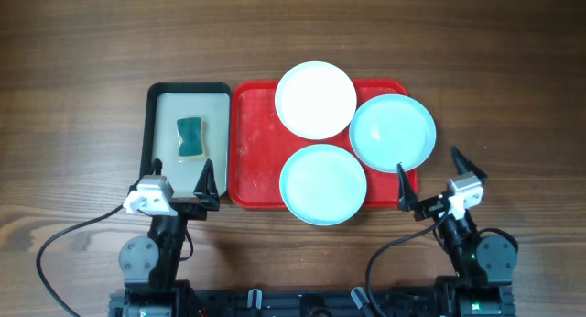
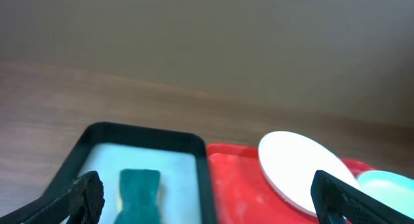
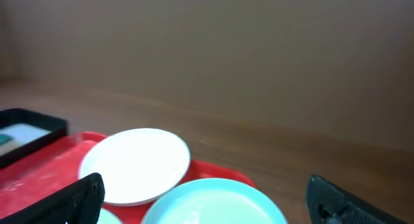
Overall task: Clean dirty plates on tray and stack at the side
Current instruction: 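Move left gripper to the sponge and right gripper to the white plate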
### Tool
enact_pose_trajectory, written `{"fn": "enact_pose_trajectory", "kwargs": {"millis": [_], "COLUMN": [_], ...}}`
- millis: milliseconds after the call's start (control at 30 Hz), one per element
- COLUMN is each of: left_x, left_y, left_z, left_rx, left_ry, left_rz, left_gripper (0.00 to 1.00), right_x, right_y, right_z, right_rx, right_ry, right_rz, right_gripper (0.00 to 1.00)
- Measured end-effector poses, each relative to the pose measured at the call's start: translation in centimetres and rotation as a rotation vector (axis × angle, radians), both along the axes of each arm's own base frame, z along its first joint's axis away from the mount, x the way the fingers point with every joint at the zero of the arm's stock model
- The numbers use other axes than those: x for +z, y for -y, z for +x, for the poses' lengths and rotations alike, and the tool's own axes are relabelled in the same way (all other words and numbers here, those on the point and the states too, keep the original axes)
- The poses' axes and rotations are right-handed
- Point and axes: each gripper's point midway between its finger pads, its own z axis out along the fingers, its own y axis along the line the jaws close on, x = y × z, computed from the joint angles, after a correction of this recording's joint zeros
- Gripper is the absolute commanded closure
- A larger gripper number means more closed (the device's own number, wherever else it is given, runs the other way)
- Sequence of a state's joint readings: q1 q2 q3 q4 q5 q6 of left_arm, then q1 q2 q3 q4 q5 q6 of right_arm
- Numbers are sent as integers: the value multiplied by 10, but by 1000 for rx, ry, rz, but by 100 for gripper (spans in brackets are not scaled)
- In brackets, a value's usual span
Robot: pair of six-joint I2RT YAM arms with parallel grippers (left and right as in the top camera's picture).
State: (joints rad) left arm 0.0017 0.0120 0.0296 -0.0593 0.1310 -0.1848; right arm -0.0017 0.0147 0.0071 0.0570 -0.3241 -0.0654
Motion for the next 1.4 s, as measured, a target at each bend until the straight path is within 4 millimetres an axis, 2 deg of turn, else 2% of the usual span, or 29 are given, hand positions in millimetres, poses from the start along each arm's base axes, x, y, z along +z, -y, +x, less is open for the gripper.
{"fn": "enact_pose_trajectory", "kwargs": {"millis": [67, 167, 267, 367, 400, 467, 500, 600, 667, 733, 767, 800, 867, 900, 1033, 1067, 1133, 1233, 1333, 1400], "left_x": [19, 72, 117, 133, 143, 146, 148, 151, 139, 133, 127, 118, 99, 92, 77, 77, 74, 58, 36, 25], "left_y": [2, 4, 5, 6, 6, 7, 7, 7, 8, 8, 9, 10, 12, 13, 13, 13, 12, 8, -1, -2], "left_z": [-5, -16, -17, -10, -1, 8, 13, 40, 50, 61, 68, 75, 80, 81, 87, 87, 86, 82, 82, 85], "left_rx": [-14, -24, -29, -31, -29, -27, -26, -19, -13, -8, -12, -17, -24, -28, -26, -21, -17, 14, 63, 75], "left_ry": [12, 62, 52, -25, -85, -180, -210, -383, -501, -603, -652, -693, -764, -793, -841, -843, -860, -931, -1014, -1048], "left_rz": [-27, -54, -84, -95, -101, -105, -107, -113, -115, -116, -119, -123, -129, -132, -134, -138, -136, -125, -100, -93], "left_gripper": [0, 0, 0, 0, 0, 0, 0, 0, 0, 0, 0, 0, 0, 0, 28, 30, 32, 32, 32, 33], "right_x": [4, 45, 82, 102, 112, 113, 121, 126, 125, 124, 121, 111, 88, 80, 53, 44, 33, -8, -55, -70], "right_y": [-5, -8, -9, -11, -12, -15, -16, -19, -19, -20, -21, -22, -26, -27, -46, -56, -64, -78, -78, -76], "right_z": [-2, -8, -4, 9, 19, 30, 40, 60, 71, 85, 98, 104, 110, 114, 121, 123, 132, 158, 189, 203], "right_rx": [28, 51, 58, 71, 77, 89, 94, 101, 101, 100, 103, 103, 104, 107, 161, 179, 169, 130, 53, 29], "right_ry": [1, 39, -2, -85, -141, -285, -334, -619, -784, -838, -863, -911, -1014, -1044, -1118, -1130, -1127, -1149, -1158, -1144], "right_rz": [6, 47, 66, 77, 80, 91, 93, 100, 97, 102, 113, 137, 190, 202, 158, 124, 74, -19, -90, -102], "right_gripper": [0, 0, 0, 0, 0, 0, 0, 0, 0, 0, 0, 14, 29, 32, 32, 32, 33, 42, 47, 52]}}
